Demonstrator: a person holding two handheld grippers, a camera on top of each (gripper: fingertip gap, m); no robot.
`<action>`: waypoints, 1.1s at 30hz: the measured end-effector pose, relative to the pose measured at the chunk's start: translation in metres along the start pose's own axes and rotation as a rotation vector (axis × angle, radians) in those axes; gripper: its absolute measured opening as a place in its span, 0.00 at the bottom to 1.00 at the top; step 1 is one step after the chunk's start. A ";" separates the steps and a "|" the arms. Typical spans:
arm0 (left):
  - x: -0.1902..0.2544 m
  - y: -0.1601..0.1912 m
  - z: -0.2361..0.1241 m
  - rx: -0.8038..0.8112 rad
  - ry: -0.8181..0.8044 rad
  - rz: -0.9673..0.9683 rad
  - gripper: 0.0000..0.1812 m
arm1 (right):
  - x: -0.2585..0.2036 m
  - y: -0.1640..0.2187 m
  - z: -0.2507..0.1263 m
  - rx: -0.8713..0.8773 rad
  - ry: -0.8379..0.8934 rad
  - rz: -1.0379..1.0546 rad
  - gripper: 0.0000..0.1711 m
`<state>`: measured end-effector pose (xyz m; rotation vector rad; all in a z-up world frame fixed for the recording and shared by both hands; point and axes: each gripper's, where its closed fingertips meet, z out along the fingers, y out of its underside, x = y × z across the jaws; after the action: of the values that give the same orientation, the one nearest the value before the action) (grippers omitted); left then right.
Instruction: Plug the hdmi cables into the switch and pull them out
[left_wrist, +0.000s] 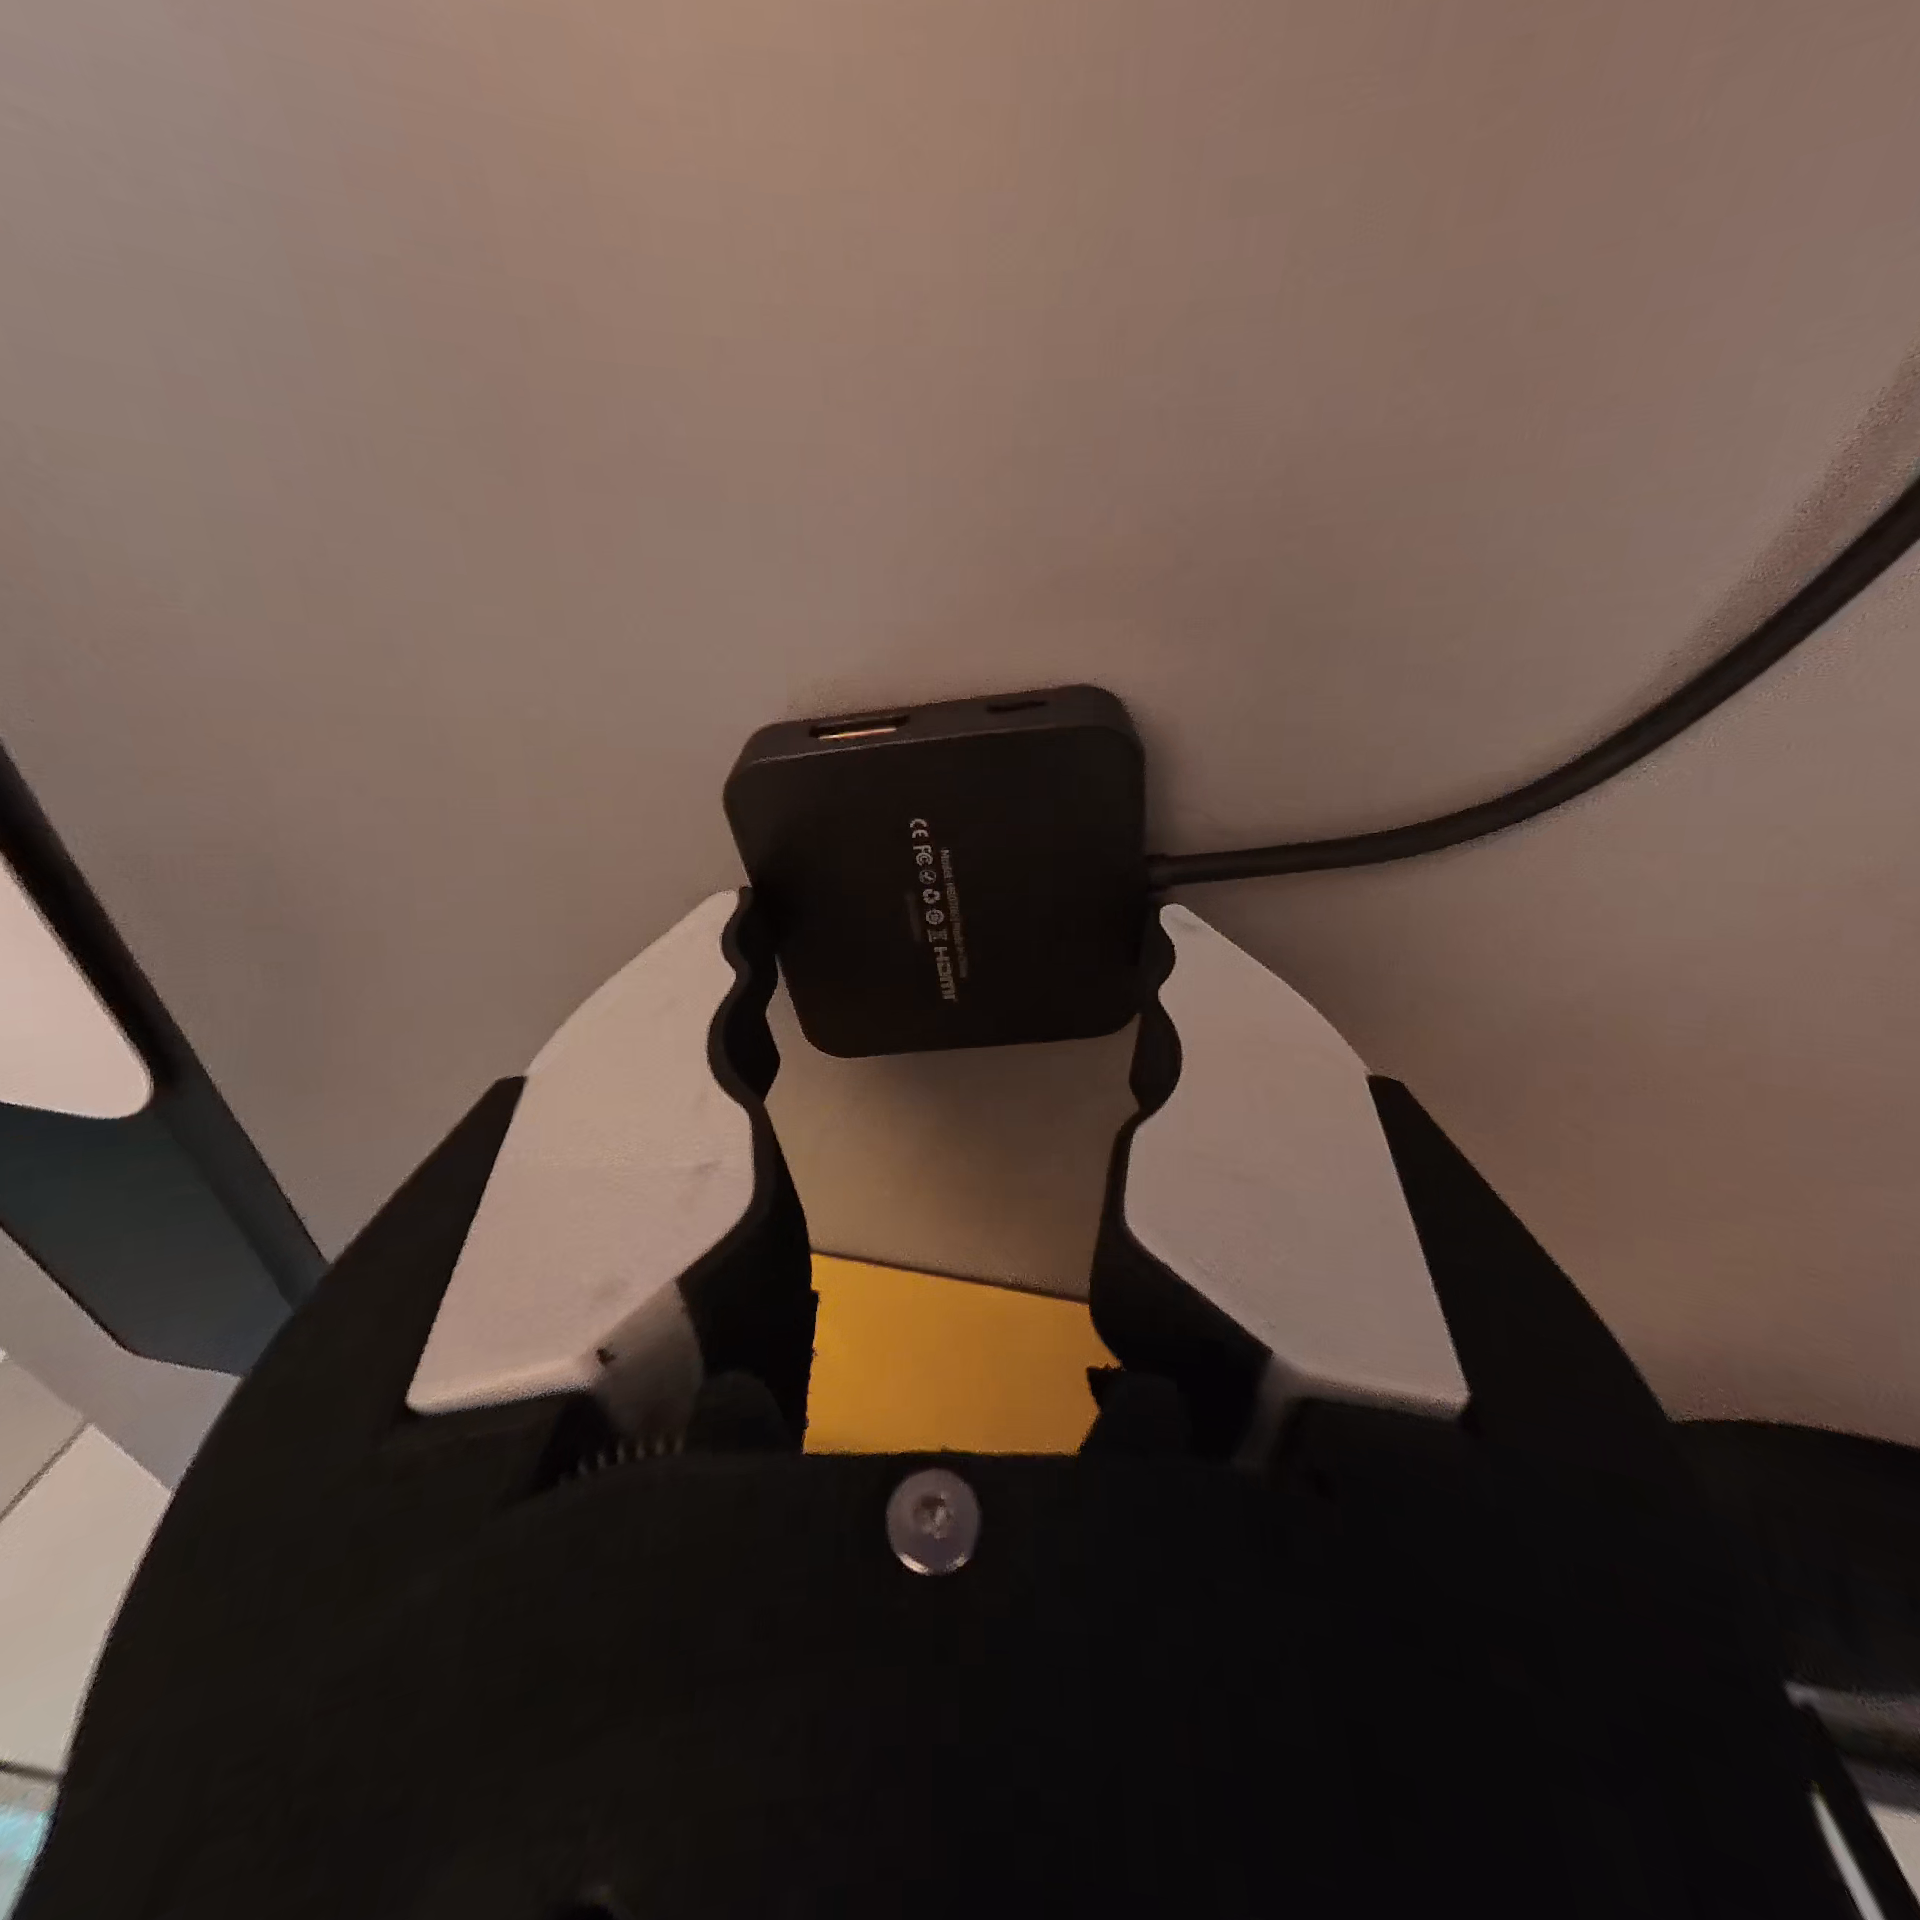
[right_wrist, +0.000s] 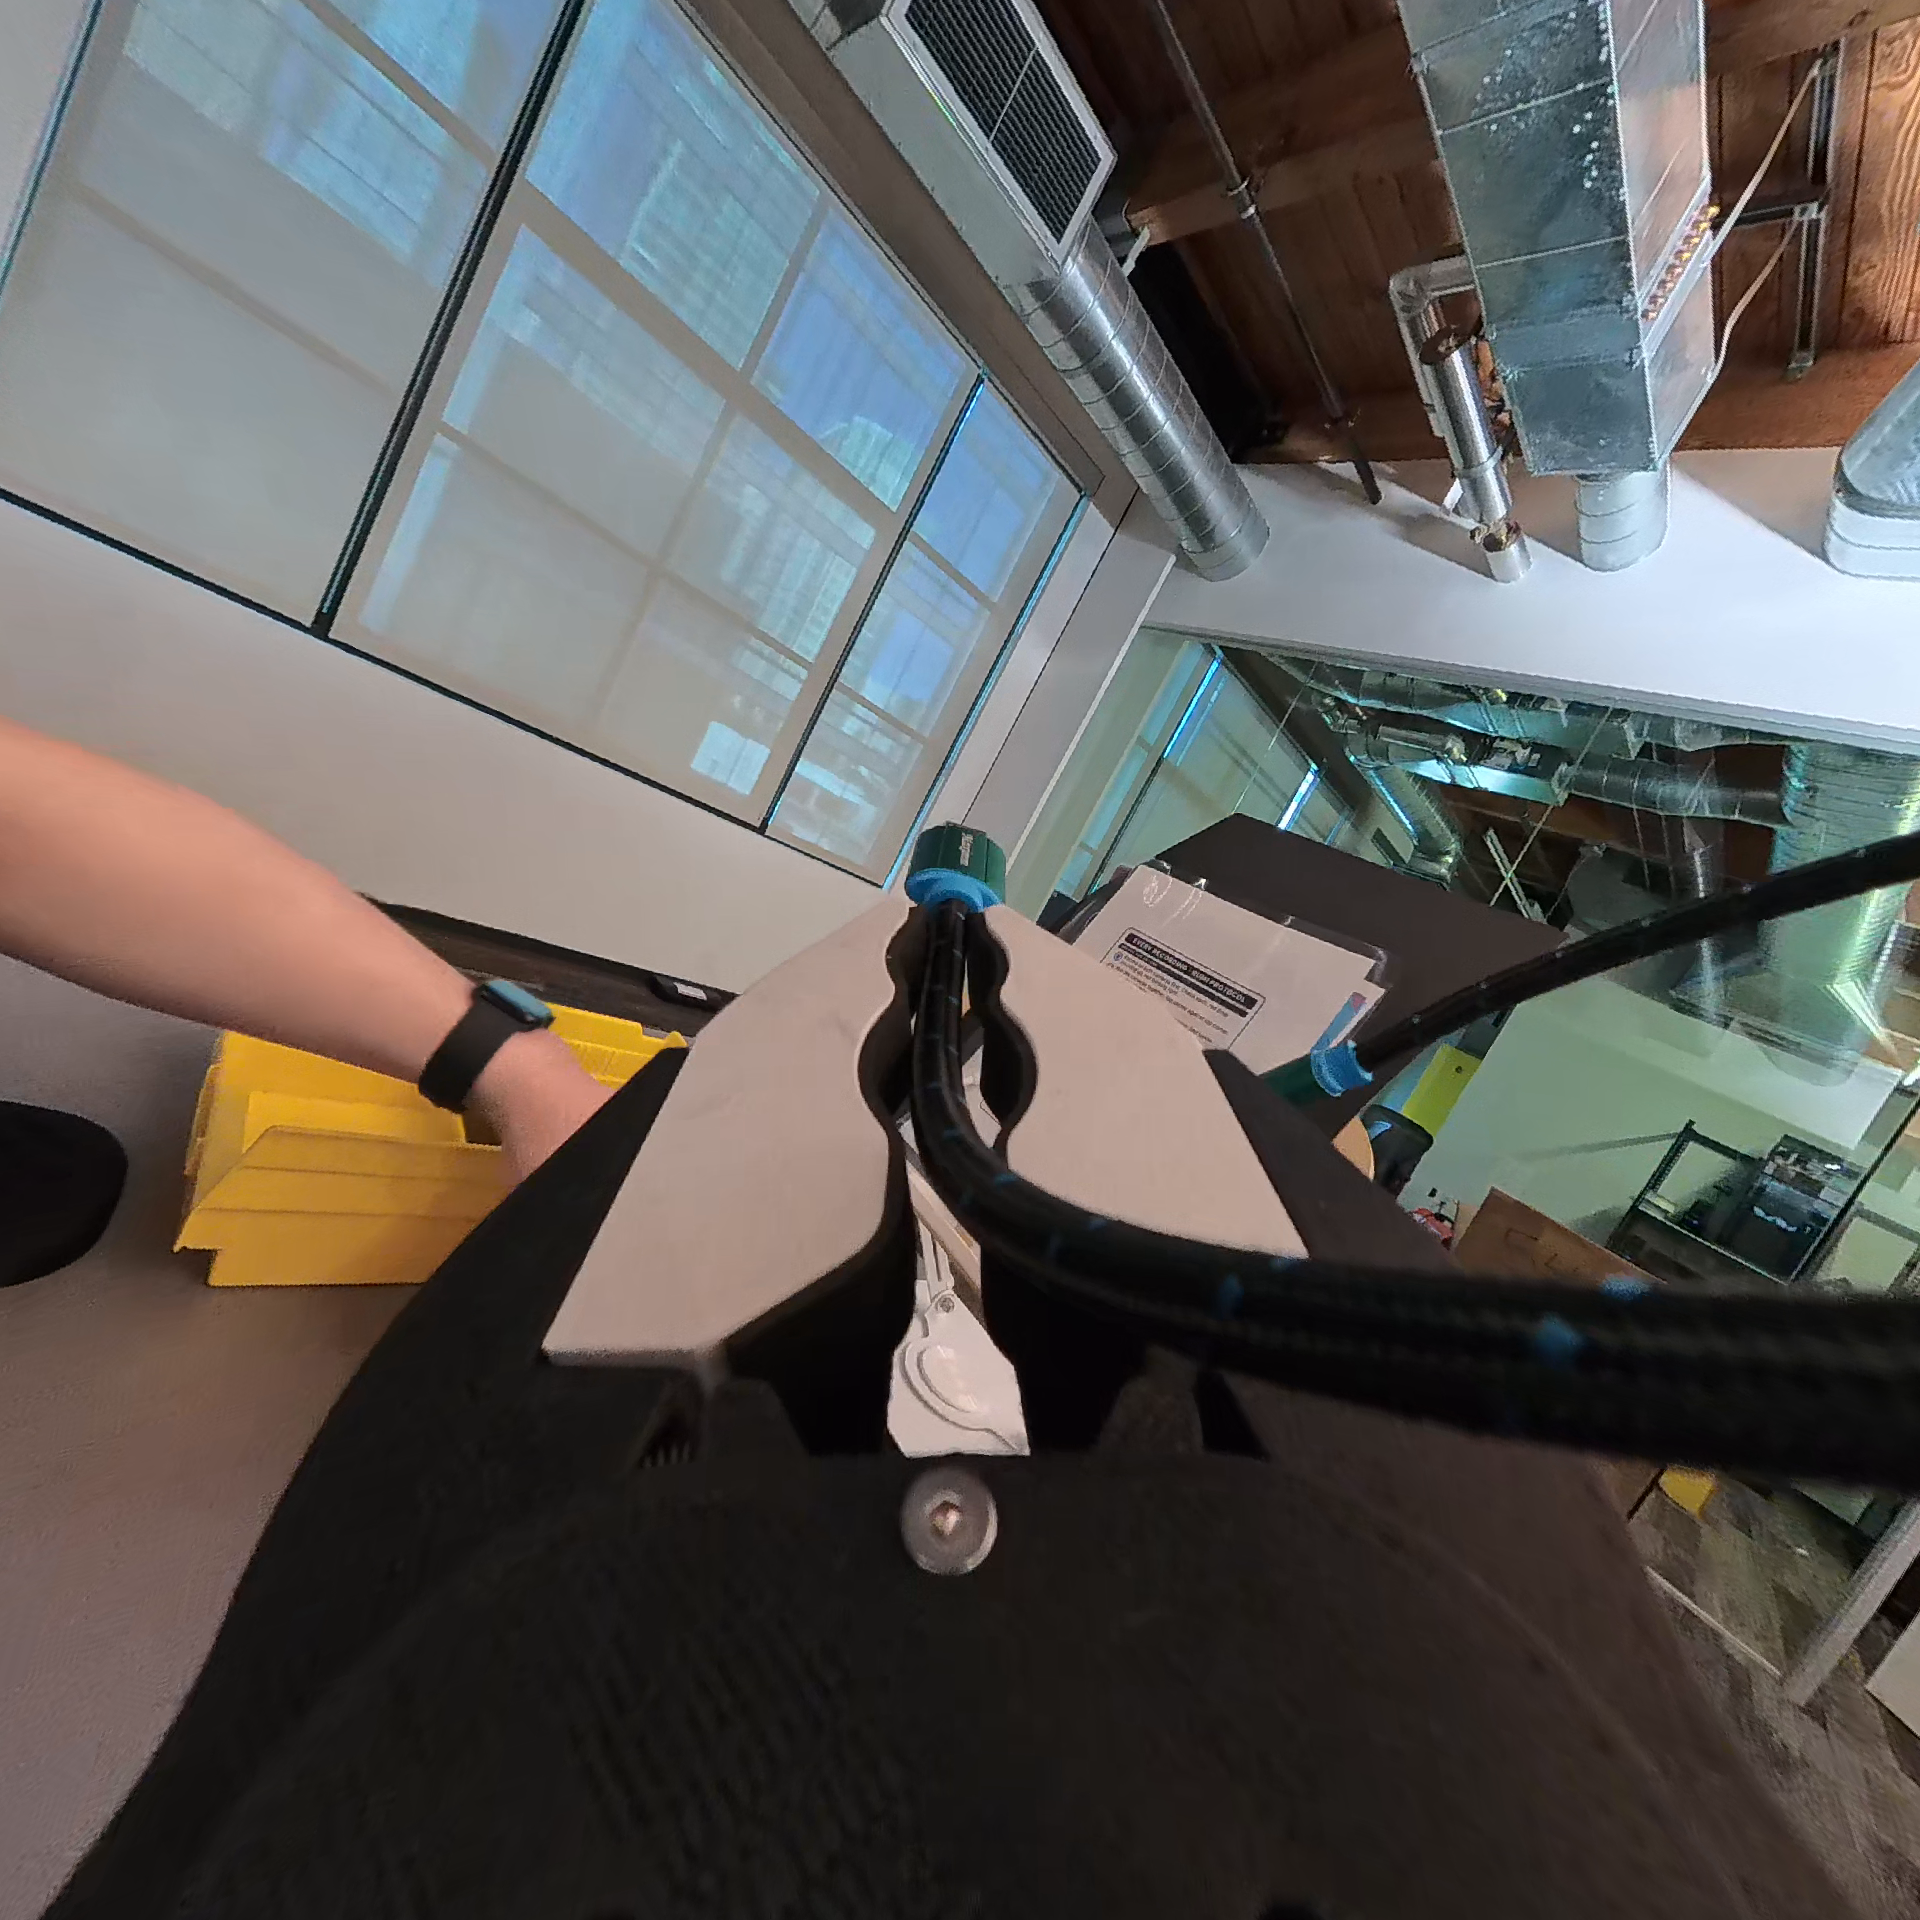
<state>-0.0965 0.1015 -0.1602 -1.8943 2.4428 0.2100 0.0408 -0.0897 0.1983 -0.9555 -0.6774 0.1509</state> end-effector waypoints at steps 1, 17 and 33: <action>0.002 -0.001 -0.003 0.030 -0.015 0.006 0.37 | 0.000 0.001 0.000 0.001 -0.001 0.006 0.05; 0.045 -0.036 -0.187 0.848 -0.636 0.126 0.37 | -0.023 0.022 0.002 -0.175 -0.113 -0.197 0.05; 0.102 -0.029 -0.218 0.982 -0.692 0.404 0.37 | -0.108 0.059 0.027 -0.515 -0.393 -0.464 0.05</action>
<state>-0.0833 -0.0327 0.0413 -0.7419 1.8413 -0.2498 -0.0504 -0.0800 0.1114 -1.2425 -1.3238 -0.2674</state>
